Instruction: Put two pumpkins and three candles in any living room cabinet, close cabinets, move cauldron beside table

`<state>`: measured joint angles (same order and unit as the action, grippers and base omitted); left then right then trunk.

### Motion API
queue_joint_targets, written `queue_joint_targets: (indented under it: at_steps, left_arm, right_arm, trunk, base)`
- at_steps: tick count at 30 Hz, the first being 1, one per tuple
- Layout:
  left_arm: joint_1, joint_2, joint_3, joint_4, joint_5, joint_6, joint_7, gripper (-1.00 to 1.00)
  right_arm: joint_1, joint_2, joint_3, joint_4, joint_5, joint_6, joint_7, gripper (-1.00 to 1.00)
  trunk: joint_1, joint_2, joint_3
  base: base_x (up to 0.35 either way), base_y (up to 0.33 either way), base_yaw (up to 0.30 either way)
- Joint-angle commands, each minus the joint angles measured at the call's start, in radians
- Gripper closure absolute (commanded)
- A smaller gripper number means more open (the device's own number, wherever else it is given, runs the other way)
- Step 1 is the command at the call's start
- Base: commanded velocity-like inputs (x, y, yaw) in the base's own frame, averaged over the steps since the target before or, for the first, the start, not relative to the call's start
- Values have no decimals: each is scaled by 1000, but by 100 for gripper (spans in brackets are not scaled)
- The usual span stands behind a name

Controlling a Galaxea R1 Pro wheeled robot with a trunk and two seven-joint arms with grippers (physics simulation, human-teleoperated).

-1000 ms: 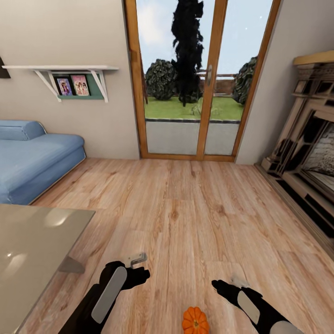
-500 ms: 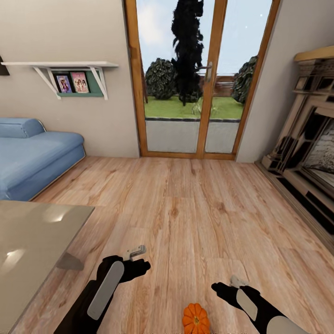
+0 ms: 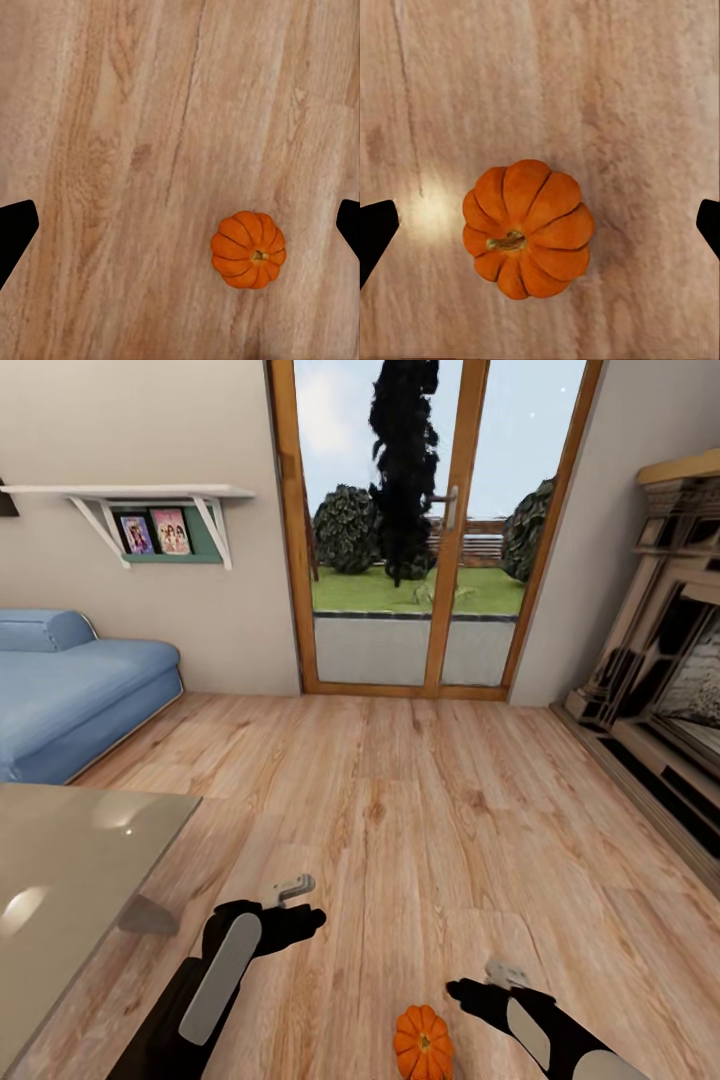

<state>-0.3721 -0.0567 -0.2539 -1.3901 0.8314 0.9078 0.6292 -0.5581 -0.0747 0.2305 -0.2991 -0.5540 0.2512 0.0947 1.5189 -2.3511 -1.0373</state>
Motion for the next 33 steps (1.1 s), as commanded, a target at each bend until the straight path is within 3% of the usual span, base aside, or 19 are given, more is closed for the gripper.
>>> queue_joint_targets:
  at_steps: [1, 5, 21, 33]
  left_arm:
    - [-1, 0, 4, -1, 17, 1, 10, -100]
    - [-1, 0, 20, -3, 51, 2, 10, -100]
    - [-1, 0, 20, -3, 55, 2, 10, -100]
    - [-1, 0, 21, -3, 55, 3, 10, -100]
  right_arm:
    - [0, -1, 3, 0, -2, 3, 11, -100]
    - [0, 0, 4, 38, -1, -19, 26, -100]
    - [0, 13, 7, 64, 9, -84, 30, -100]
    - [0, 14, 8, 64, 11, -86, 31, -100]
  trunk:
    - [4, -8, -4]
    - [19, -36, -17]
    - [80, -148, -67]
    - [86, -152, -113]
  base:
    - [0, 0, 0]
    - [0, 0, 0]
    - [0, 0, 0]
    - [0, 0, 0]
